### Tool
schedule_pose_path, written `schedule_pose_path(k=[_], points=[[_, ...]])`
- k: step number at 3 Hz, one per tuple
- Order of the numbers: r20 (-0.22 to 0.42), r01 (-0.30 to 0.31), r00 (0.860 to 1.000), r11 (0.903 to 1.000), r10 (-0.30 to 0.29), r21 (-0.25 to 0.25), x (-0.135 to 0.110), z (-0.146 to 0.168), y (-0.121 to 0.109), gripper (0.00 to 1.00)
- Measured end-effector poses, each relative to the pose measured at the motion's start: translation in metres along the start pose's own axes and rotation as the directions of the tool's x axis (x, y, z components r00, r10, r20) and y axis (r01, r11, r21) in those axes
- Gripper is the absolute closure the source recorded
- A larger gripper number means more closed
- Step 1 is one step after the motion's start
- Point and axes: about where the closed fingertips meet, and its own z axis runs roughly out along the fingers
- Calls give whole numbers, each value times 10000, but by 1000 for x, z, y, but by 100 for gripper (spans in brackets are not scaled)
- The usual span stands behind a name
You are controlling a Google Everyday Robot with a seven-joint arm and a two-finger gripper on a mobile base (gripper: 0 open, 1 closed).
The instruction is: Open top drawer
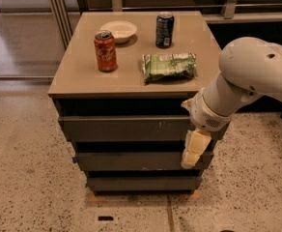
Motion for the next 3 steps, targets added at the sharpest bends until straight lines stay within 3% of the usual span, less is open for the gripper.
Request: schedule_pose_path(k=[1, 2, 3], points=[[-141, 398, 9991, 9988, -394, 302, 7, 21, -1, 0], [6, 878, 9961, 9920, -882, 911, 8, 44, -15, 0], [220, 1380, 9895, 9796, -1427, 1460, 5, 64, -29, 0]])
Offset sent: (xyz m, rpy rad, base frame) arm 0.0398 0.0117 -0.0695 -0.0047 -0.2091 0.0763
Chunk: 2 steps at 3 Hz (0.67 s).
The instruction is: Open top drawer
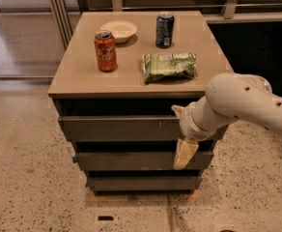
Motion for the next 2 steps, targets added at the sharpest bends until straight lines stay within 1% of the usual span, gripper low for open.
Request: schedule_pose_path(k=[1, 2], points=[[179, 373, 9991, 9988, -379, 329, -1, 19, -14, 0], [218, 603, 9979, 9972, -613, 438, -1, 36, -27, 0]])
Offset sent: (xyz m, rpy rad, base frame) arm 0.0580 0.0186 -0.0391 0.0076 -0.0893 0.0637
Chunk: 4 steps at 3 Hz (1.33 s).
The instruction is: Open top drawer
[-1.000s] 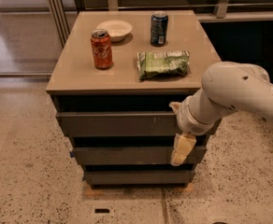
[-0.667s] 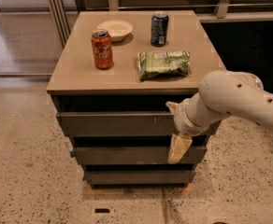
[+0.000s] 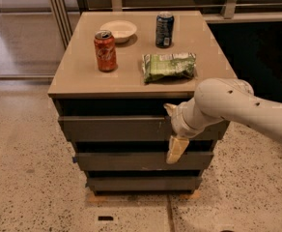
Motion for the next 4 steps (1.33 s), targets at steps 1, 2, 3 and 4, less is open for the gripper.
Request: schedule_pose_path(k=[1, 2, 3, 4], points=[[-102, 118, 9999, 9999, -119, -79, 3, 19, -14, 0], [-471, 78, 9988, 9991, -97, -419, 12, 51, -39, 0], [-499, 71, 9987, 9989, -94, -454, 13, 53, -41, 0], [-394, 86, 9992, 9971, -115, -751, 10, 55, -37, 0]])
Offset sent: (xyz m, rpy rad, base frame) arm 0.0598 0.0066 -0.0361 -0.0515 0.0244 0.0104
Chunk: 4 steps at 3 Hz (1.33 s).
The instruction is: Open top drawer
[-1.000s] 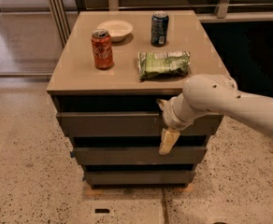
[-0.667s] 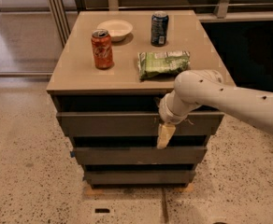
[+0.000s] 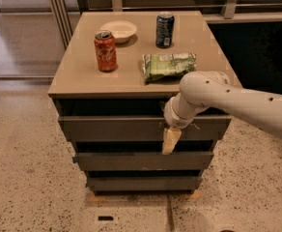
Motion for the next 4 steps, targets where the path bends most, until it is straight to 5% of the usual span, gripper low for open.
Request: schedule_pose_path(k=[4], points=[[141, -288, 9994, 9858, 316, -1656, -3, -10, 42, 0]])
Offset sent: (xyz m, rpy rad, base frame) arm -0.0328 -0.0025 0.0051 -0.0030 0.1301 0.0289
